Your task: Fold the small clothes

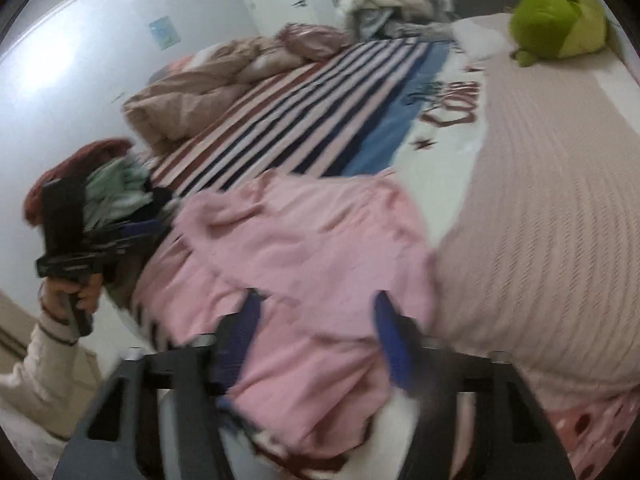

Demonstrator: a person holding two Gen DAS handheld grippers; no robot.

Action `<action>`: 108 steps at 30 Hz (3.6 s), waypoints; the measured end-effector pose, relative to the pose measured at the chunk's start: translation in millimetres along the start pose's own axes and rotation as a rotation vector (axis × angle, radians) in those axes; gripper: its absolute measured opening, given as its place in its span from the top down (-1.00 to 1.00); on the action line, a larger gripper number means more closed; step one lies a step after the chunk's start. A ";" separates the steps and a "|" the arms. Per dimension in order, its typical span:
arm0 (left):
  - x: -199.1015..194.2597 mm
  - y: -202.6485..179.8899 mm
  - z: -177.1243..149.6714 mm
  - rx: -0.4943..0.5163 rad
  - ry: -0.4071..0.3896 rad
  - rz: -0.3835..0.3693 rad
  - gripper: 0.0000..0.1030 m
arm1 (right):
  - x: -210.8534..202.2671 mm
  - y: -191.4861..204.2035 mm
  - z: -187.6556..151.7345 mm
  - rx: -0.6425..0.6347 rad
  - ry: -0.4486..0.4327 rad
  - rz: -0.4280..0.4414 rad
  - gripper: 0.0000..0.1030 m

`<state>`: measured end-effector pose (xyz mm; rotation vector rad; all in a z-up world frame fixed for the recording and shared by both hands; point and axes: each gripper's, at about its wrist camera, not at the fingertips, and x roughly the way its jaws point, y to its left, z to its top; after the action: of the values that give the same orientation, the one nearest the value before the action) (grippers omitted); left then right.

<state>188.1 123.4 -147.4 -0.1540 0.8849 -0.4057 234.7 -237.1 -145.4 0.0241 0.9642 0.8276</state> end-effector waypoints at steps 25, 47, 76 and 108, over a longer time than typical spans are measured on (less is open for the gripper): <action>30.7 72.0 41.8 -0.166 -0.041 0.184 -0.23 | 14.5 -34.2 62.1 0.056 -0.052 -0.220 0.09; -16.0 58.1 -99.7 -0.290 -0.042 0.093 0.59 | 5.8 -21.2 -77.4 0.274 -0.007 -0.069 0.73; 11.3 24.1 -67.2 -0.514 -0.243 -0.039 0.84 | 94.6 98.9 -43.5 -0.036 0.131 -0.039 0.81; 44.5 -145.7 -29.9 0.079 -0.018 -0.295 -0.13 | -76.7 -26.4 -97.8 0.271 -0.240 -0.060 0.39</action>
<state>149.1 -26.7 -155.1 -0.2160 0.8285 -0.7124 156.4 -336.4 -158.2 0.3199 0.8391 0.6185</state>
